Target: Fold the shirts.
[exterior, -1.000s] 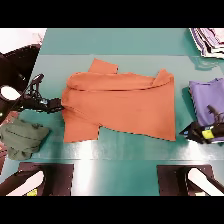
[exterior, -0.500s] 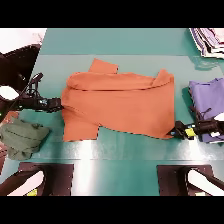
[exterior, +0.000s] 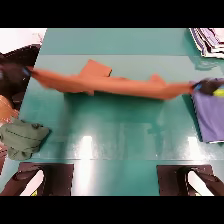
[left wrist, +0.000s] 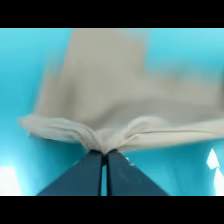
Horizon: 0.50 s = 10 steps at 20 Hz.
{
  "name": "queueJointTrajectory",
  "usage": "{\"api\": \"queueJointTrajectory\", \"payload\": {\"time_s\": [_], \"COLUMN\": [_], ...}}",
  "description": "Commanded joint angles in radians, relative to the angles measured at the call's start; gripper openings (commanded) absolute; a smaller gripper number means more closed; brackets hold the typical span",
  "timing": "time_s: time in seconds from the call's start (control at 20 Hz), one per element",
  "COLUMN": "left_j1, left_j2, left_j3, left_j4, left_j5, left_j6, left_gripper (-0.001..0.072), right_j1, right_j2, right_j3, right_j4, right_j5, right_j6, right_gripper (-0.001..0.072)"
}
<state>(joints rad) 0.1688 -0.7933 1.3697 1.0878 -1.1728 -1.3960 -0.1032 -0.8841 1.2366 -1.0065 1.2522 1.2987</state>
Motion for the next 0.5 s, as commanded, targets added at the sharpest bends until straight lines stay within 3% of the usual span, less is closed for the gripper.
{"api": "queueJointTrajectory", "payload": {"time_s": [0.0,0.25,0.45], "left_j1": [0.008,0.008,0.008], "left_j2": [0.041,0.041,0.026], "left_j3": [0.418,0.792,0.803], "left_j4": [0.006,0.003,-0.004], "left_j5": [-0.032,-0.010,-0.013], "left_j6": [-0.039,-0.130,-0.145], "left_gripper": [0.0025,0.0023,0.0023], "right_j1": [-0.028,-0.207,-0.243], "right_j2": [0.079,0.059,0.002], "right_j3": [0.396,0.786,0.863], "right_j4": [-0.061,-0.068,-0.066], "right_j5": [0.004,0.142,0.198], "right_j6": [0.018,0.046,0.074], "right_gripper": [0.0016,0.0016,0.0015]}}
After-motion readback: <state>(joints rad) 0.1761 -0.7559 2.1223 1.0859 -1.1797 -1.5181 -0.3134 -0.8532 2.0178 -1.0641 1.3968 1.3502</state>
